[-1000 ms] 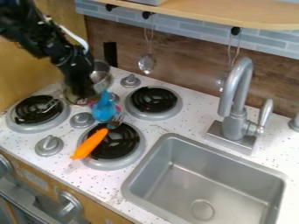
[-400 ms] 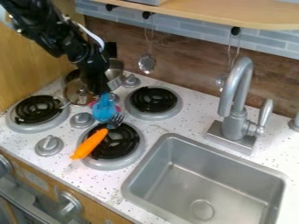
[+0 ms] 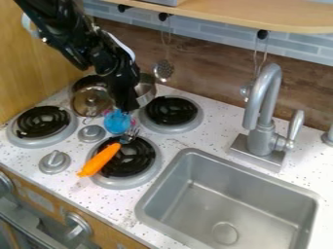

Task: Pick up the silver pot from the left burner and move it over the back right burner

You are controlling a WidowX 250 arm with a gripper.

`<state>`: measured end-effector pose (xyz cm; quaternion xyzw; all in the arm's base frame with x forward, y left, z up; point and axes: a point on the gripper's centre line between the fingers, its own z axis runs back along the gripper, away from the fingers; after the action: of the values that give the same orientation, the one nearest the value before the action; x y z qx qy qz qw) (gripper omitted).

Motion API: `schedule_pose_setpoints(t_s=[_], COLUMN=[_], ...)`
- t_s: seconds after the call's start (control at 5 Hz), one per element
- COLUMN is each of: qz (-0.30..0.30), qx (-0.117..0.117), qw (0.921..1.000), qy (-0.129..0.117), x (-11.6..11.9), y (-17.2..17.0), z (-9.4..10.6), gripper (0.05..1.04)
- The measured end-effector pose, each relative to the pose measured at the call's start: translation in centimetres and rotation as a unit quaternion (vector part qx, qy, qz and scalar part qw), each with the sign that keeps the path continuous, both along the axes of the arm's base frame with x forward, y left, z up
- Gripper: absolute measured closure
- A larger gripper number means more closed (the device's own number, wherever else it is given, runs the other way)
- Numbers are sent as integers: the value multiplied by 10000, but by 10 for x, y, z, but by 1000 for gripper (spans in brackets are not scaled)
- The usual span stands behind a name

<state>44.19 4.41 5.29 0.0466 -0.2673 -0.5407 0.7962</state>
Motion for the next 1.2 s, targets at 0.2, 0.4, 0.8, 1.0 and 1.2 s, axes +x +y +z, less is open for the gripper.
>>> schedule_pose_setpoints(t_s=[0.2,0.4,0.8,1.0,1.2], qz=[2,-95,-363,-479,-645], qx=[-40,-37,-136,-161,-151], qw=[10000,9999,9992,9987,9978], qy=[26,-27,-90,-31,-38], x=[1,6,24,28,29], y=[-1,-7,-28,-37,-45], z=[-4,-3,-4,-10,-17], gripper=[987,987,987,987,987])
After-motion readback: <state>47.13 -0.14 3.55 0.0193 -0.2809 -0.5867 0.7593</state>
